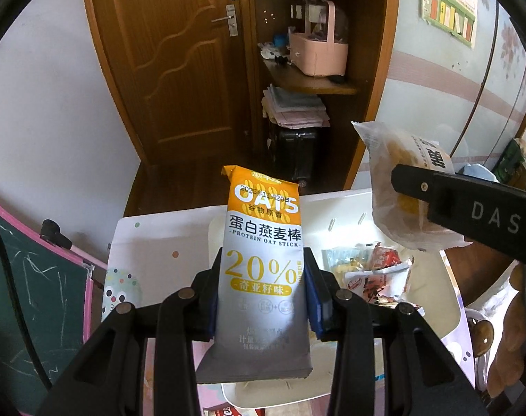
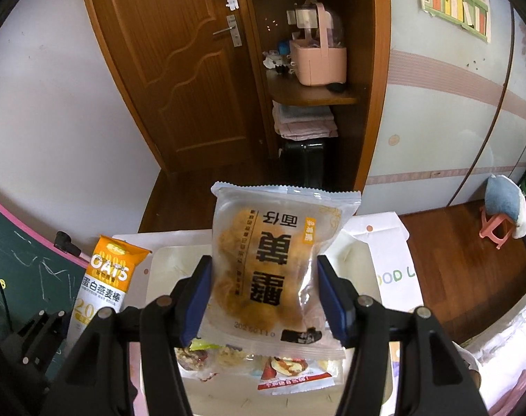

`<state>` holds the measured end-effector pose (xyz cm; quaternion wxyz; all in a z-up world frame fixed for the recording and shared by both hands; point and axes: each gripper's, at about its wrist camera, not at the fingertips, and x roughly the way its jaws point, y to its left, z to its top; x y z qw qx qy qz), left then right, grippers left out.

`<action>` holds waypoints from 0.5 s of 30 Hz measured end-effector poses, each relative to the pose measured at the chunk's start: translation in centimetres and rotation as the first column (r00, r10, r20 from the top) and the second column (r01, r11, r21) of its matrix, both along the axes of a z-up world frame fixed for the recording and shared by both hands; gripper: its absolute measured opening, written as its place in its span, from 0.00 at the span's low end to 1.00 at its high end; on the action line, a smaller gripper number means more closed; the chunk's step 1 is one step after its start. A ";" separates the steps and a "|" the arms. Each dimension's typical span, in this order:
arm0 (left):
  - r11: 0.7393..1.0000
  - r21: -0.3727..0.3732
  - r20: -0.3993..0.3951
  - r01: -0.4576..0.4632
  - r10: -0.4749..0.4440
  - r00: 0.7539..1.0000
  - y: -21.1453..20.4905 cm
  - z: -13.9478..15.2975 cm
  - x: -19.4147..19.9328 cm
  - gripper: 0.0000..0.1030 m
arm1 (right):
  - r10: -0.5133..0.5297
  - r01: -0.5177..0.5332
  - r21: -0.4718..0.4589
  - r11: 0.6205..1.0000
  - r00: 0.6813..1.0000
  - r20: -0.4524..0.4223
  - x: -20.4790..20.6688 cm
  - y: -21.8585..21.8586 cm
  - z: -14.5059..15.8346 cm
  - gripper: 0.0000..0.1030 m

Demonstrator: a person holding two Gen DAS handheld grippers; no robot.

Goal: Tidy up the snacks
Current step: 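Carry both packets over the white basket and open both tools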

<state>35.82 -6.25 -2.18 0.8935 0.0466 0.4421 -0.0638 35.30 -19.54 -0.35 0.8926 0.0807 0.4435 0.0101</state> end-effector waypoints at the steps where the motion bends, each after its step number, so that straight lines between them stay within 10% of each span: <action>1: 1.000 -0.002 -0.003 0.002 -0.002 1.000 0.0 0.0 -0.3 0.37 | 0.002 -0.002 0.001 1.000 1.000 -0.003 0.1 0.1 0.0 0.58; 3: 1.000 -0.009 -0.008 0.006 -0.006 1.000 0.0 -0.1 -0.2 0.40 | 0.009 -0.008 0.005 1.000 1.000 -0.011 0.2 0.3 -0.2 0.63; 7: 1.000 -0.028 0.003 0.012 -0.012 1.000 -0.2 -0.1 -0.7 0.86 | 0.006 -0.006 0.027 1.000 1.000 -0.012 0.4 0.4 -0.2 0.71; 15: 0.999 -0.021 0.018 0.044 -0.043 0.999 -0.6 1.0 -2.0 0.86 | 0.030 -0.029 0.058 0.998 0.999 -0.015 -0.6 1.1 1.0 0.72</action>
